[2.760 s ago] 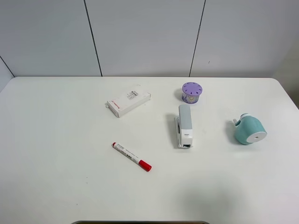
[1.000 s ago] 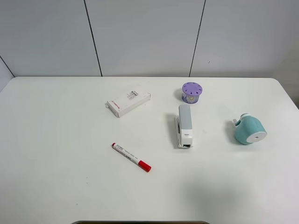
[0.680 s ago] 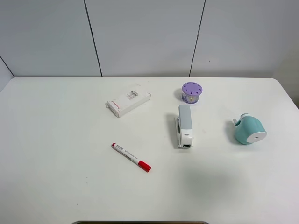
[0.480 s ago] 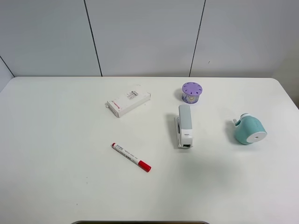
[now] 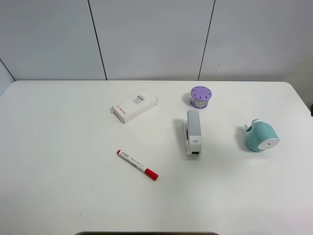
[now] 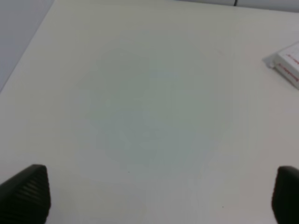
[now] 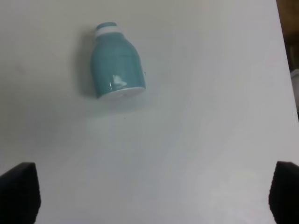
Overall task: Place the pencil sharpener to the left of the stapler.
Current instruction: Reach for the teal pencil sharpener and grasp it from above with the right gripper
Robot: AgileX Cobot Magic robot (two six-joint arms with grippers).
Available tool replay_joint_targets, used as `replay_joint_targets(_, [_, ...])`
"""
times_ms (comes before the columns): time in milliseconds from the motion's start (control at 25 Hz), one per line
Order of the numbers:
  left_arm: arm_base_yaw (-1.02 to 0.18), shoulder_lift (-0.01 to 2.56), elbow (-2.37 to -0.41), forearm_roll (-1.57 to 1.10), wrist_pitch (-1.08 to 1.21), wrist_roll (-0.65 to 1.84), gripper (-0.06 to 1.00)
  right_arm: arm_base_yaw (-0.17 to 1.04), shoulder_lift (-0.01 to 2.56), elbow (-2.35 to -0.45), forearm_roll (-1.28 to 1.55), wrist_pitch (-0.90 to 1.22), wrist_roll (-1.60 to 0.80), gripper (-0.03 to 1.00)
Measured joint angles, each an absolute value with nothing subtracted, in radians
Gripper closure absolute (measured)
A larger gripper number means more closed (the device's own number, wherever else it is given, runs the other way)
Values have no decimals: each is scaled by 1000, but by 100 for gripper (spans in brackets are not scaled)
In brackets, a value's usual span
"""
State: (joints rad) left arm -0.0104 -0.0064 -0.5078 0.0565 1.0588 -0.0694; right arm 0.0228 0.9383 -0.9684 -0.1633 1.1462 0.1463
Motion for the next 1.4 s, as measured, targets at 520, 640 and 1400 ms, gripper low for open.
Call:
replay_joint_targets(520, [-10,-6,-508,57,1059,-69,-1,-71,1218,-983,-110,1038,-26,0])
replay_joint_targets(640, [-10,-6,-508,57,1059,-69,-1,-71,1302,-1000,-83,995,-52,0])
replay_joint_targets(1400, [-10,-6,-508,57,1059,-69,-1,-71,1671,-1015,-22,805,-91,0])
